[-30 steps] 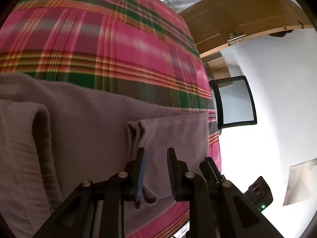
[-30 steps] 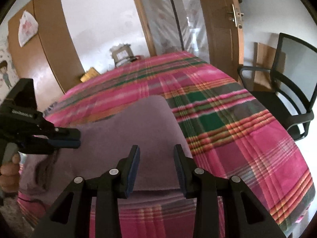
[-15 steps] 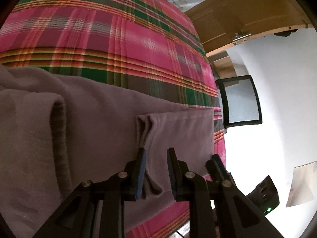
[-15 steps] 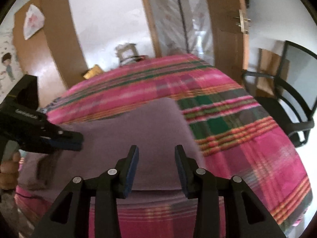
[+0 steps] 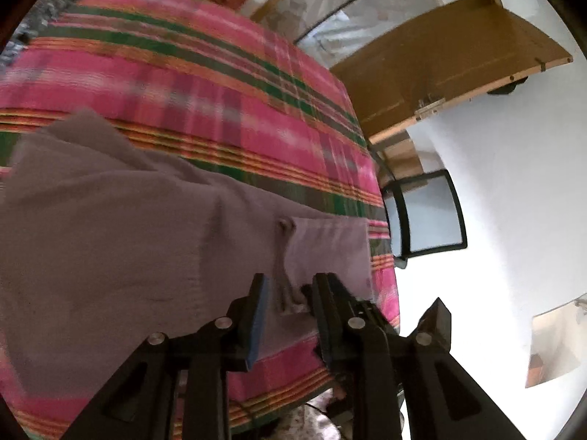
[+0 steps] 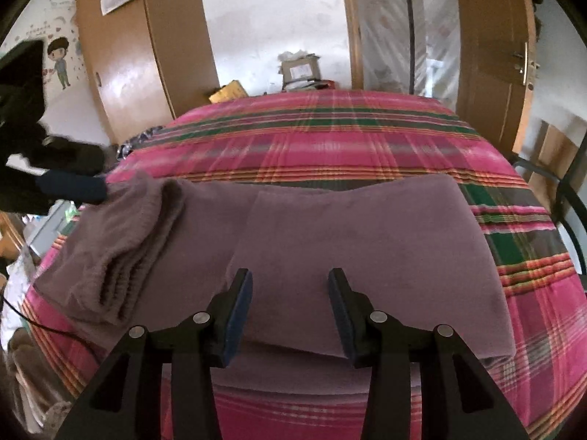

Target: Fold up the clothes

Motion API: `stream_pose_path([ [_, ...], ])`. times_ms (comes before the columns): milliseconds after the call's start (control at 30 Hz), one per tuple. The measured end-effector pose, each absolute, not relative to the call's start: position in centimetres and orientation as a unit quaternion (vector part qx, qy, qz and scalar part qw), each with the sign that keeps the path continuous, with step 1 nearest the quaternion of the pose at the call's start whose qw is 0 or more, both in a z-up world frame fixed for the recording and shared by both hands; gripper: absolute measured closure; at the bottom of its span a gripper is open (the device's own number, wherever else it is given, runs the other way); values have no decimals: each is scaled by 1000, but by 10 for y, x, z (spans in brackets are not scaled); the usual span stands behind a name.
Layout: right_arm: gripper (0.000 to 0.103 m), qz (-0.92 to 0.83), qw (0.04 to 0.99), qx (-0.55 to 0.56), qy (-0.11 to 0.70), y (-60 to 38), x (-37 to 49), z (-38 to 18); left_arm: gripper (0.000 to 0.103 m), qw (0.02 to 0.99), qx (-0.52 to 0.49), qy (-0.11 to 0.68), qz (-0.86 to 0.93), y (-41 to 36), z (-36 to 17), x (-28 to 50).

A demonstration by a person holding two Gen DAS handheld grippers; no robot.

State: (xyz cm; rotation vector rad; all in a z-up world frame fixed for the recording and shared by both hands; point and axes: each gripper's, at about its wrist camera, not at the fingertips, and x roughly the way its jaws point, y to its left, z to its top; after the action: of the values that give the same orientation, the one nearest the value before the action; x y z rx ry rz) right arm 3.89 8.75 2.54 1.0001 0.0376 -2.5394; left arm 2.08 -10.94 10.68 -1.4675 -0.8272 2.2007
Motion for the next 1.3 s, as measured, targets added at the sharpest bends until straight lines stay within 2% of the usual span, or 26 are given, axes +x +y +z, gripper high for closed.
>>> stream_pose_path([
  [167,57,-913,219,342,21,75,44,34,75,145,-512,-303,790,-149,109,44],
  [367,57,-904,228,359,52,54,46,18,74,117,-526,-310,783,-170,88,60],
  [867,57,-904,225,355,82,45,60,13,74,145,-563,-321,748,-156,43,44],
  [1300,57,-904,229,354,75,51,61,17,74,156,-569,-324,740,-150,36,43],
])
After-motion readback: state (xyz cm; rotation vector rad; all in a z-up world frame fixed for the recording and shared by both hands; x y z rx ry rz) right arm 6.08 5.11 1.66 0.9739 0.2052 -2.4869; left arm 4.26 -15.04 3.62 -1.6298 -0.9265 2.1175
